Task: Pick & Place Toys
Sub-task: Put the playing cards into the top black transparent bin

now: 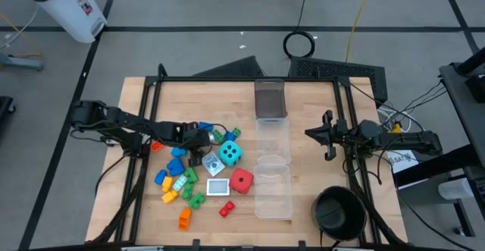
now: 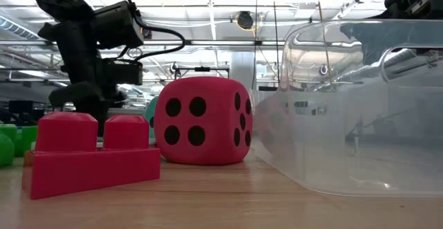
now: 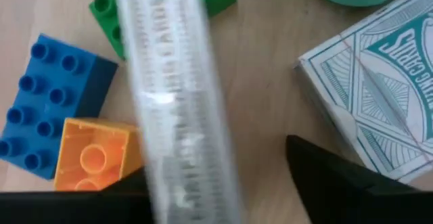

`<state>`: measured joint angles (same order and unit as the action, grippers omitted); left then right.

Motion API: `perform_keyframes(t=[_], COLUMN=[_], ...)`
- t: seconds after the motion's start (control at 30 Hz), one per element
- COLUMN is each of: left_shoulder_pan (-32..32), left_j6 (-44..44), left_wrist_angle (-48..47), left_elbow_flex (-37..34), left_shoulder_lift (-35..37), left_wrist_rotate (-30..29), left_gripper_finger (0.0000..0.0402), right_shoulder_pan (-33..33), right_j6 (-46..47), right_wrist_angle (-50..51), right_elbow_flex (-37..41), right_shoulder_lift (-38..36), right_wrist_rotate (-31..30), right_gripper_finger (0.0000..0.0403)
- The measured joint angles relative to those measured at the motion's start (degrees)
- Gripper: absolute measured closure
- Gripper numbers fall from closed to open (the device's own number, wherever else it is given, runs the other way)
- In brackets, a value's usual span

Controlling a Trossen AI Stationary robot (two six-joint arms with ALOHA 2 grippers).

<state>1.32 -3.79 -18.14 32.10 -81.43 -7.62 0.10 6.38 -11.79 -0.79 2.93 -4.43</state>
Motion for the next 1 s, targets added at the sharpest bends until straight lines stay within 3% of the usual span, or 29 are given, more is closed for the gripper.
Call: perform_keyframes(t=[0.3, 0.47, 0.73, 0.87, 1.0], left_shoulder_pan=[0.15, 0.24, 1.47, 3.7, 6.44], left_j6=[-0.36, -0.13, 1.83, 2.54, 5.7], left_wrist_angle=[-0.1, -1.99, -5.27, -2.13, 7.56], left_elbow_flex=[0.36, 2.46, 9.78, 12.74, 13.11], left_shoulder_lift=[0.47, 3.8, 9.27, 9.45, 8.07], left_wrist_rotate=[-2.75, -3.25, -9.31, -6.09, 0.93], left_gripper_finger=[0.033, 0.0332, 0.0317, 0.0328, 0.033], right_shoulder_pan=[0.01, 0.0, 0.01, 0.02, 0.0], right_j6=[0.0, -0.01, 0.0, 0.01, -0.01], right_wrist_angle=[0.0, 0.0, 0.02, 0.02, -0.02], right_elbow_flex=[0.01, 0.01, 0.01, 0.01, 0.01], right_shoulder_lift=[0.0, -0.01, 0.0, 0.01, 0.0], right_wrist_rotate=[-0.01, 0.0, -0.01, 0.0, 0.0], right_gripper_finger=[0.0403, 0.0403, 0.0403, 0.0403, 0.0403])
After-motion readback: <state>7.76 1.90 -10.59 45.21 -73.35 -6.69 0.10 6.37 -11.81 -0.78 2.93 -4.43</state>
